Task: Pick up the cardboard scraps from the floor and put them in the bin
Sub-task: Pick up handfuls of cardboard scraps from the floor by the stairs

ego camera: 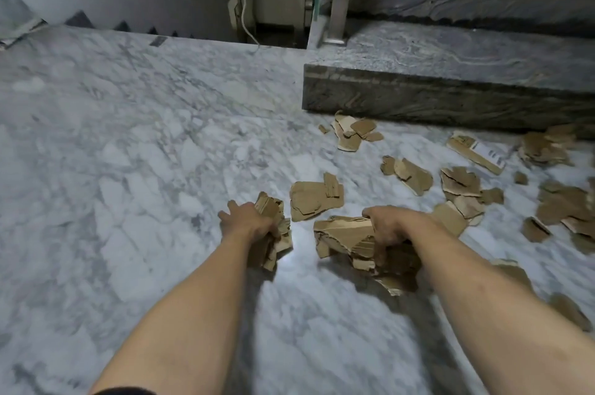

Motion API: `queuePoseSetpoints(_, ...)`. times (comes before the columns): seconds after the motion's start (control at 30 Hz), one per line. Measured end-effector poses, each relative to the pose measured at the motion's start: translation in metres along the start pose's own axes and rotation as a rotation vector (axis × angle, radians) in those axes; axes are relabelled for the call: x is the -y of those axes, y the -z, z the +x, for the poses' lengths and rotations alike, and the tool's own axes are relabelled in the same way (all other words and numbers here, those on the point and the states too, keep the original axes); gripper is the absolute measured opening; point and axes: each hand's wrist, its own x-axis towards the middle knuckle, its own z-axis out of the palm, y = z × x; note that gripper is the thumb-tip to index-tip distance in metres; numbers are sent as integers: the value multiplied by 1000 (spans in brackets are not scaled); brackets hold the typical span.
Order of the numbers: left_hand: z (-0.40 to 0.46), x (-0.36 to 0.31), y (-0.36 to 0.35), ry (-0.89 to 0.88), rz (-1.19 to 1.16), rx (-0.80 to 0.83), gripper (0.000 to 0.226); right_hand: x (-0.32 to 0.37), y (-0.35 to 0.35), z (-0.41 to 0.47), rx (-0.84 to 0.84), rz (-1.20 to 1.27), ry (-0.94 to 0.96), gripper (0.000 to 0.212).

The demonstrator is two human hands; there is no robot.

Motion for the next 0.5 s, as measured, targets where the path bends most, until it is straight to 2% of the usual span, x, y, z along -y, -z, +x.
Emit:
queuePoseSetpoints(0.1, 7, 8, -16, 6, 68, 26, 80, 2, 13, -10, -39, 51, 0, 81)
queuePoseSetpoints(0.17, 7, 13, -26, 9, 32, 1, 76, 0, 22, -14, -97, 248, -27, 79)
queuePoseSetpoints(0.27, 7, 19, -27, -2, -81, 34, 62, 13, 17, -9, -166, 627, -49, 101)
queuePoseSetpoints(0.3, 8, 22, -27, -8, -115, 62, 59, 24, 7, -4, -163, 675, -38, 95)
queuePoseSetpoints(0.37, 10, 28, -27, -6, -161, 87, 59, 50, -18, 11, -142, 662, -34, 89)
queuePoseSetpoints(0.5, 18, 36, -23, -8, -144, 95, 60, 81, -73, 49, -140, 641, -137, 114)
